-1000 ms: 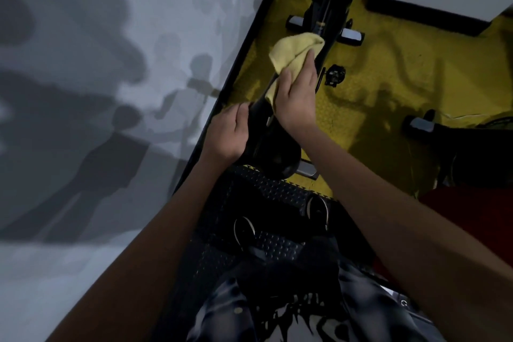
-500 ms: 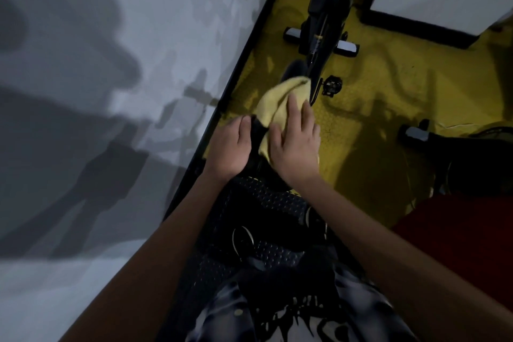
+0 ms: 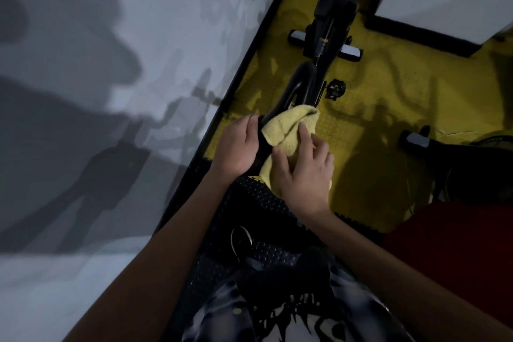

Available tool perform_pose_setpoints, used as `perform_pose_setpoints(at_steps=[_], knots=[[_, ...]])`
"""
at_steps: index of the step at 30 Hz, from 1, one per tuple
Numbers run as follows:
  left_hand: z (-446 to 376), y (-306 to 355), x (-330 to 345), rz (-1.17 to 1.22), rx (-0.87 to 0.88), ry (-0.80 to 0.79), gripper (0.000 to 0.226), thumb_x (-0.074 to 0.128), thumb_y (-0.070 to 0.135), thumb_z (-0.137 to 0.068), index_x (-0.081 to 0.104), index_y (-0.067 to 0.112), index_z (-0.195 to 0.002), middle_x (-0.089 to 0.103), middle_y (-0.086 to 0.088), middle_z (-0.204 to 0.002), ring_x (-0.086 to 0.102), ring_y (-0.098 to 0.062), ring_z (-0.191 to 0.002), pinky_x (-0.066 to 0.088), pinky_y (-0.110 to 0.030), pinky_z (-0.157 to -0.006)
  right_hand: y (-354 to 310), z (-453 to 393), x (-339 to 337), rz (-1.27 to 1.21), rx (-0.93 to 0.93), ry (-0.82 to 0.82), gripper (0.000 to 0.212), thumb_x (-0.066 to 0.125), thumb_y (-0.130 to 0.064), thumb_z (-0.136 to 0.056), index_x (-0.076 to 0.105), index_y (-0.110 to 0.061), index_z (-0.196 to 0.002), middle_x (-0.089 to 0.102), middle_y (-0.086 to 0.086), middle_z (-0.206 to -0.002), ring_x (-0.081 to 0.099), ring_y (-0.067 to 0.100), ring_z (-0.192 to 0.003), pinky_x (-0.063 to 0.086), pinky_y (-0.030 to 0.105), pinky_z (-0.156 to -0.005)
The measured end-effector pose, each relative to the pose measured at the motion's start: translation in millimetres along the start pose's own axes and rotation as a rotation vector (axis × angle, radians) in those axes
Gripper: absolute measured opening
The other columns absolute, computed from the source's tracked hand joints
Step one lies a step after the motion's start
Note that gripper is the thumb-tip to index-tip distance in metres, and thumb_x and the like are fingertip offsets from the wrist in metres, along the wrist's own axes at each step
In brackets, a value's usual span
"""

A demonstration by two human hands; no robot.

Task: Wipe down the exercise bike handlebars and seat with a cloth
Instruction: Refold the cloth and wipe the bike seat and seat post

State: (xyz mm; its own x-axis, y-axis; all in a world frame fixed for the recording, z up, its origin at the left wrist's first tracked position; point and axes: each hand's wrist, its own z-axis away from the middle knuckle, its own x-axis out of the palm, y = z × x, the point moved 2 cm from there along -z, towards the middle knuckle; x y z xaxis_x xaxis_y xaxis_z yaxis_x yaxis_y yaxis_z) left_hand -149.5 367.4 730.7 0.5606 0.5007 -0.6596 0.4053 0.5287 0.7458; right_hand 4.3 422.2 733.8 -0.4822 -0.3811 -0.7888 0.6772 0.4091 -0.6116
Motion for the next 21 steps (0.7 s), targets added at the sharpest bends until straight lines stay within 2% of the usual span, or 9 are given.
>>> perform_pose_setpoints(at_steps=[2,4,7,9,12,14,17,21], knots=[[-1.4,-1.5,-0.2,-0.005,-0.004,0.014,0.036,0.037,0.026,-0.108,0.069,0.010,-0.107,0.065,0.002,-0.092,0.059,-0.013,-0.084,0.040,-0.025,-0.073,-5.3,-21.3,2.6,-0.032,-0.011,0.047,0.075,0.053,-0.057,-0.098,0.032,-0.015,-0.157,0.043,0.017,-0.144,0.043,0.034,-0.125,0.032,0.044,-0.106],[-2.0,-1.8,0.0,-0.014,0.001,0.020,0.035,0.037,0.026,-0.108,0.068,0.011,-0.103,0.065,0.004,-0.091,0.059,-0.013,-0.083,0.040,-0.026,-0.073,-12.7,-47.1,8.1,-0.079,0.017,0.073,0.077,0.052,-0.056,-0.098,0.029,-0.012,-0.157,0.040,0.019,-0.147,0.042,0.037,-0.128,0.031,0.046,-0.108],[-1.5,-0.4,-0.1,-0.010,-0.007,0.032,0.031,0.038,0.024,-0.108,0.056,0.017,-0.083,0.057,0.007,-0.074,0.053,-0.013,-0.070,0.037,-0.031,-0.066,-21.3,-81.7,11.8,-0.178,0.064,0.049,0.075,0.042,-0.053,-0.104,0.013,-0.015,-0.162,0.023,0.021,-0.161,0.028,0.039,-0.144,0.025,0.051,-0.116],[-0.5,0.7,-0.1,-0.007,-0.002,0.032,0.032,0.038,0.023,-0.108,0.052,0.019,-0.079,0.054,0.008,-0.069,0.051,-0.012,-0.065,0.035,-0.031,-0.063,-22.2,-87.1,12.5,-0.250,0.085,0.019,0.072,0.036,-0.050,-0.106,0.004,-0.018,-0.163,0.010,0.019,-0.167,0.016,0.037,-0.152,0.021,0.050,-0.120],[-0.4,-1.1,-0.1,-0.012,0.009,0.011,0.037,0.035,0.026,-0.108,0.067,0.012,-0.098,0.067,0.000,-0.085,0.060,-0.016,-0.078,0.044,-0.032,-0.070,-19.1,-52.9,11.8,-0.225,0.041,-0.013,0.068,0.034,-0.043,-0.108,0.007,-0.014,-0.163,0.011,0.018,-0.167,0.021,0.036,-0.151,0.027,0.048,-0.120],[-0.6,0.0,-1.1,-0.003,0.002,0.010,0.037,0.035,0.025,-0.108,0.069,0.011,-0.102,0.068,0.000,-0.089,0.062,-0.017,-0.081,0.046,-0.032,-0.073,-12.9,-14.9,9.4,-0.118,-0.024,-0.015,0.065,0.033,-0.043,-0.108,0.013,-0.013,-0.162,0.017,0.018,-0.166,0.028,0.035,-0.148,0.029,0.046,-0.118],[-1.4,0.5,-1.4,-0.005,0.017,0.004,0.039,0.034,0.028,-0.108,0.069,0.014,-0.115,0.071,0.001,-0.101,0.063,-0.014,-0.090,0.049,-0.030,-0.080,-3.6,19.6,1.4,-0.013,-0.069,-0.071,0.066,0.028,-0.051,-0.106,0.014,-0.018,-0.163,0.013,0.012,-0.168,0.022,0.029,-0.147,0.021,0.044,-0.117],[0.8,1.3,-2.1,0.012,0.024,-0.007,0.040,0.033,0.029,-0.108,0.069,0.015,-0.118,0.071,0.001,-0.100,0.064,-0.013,-0.089,0.050,-0.030,-0.079,-1.6,16.9,-11.4,-0.050,-0.056,-0.105,0.060,0.026,-0.054,-0.107,0.021,-0.030,-0.161,0.017,0.005,-0.165,0.024,0.026,-0.138,0.020,0.039,-0.113]])
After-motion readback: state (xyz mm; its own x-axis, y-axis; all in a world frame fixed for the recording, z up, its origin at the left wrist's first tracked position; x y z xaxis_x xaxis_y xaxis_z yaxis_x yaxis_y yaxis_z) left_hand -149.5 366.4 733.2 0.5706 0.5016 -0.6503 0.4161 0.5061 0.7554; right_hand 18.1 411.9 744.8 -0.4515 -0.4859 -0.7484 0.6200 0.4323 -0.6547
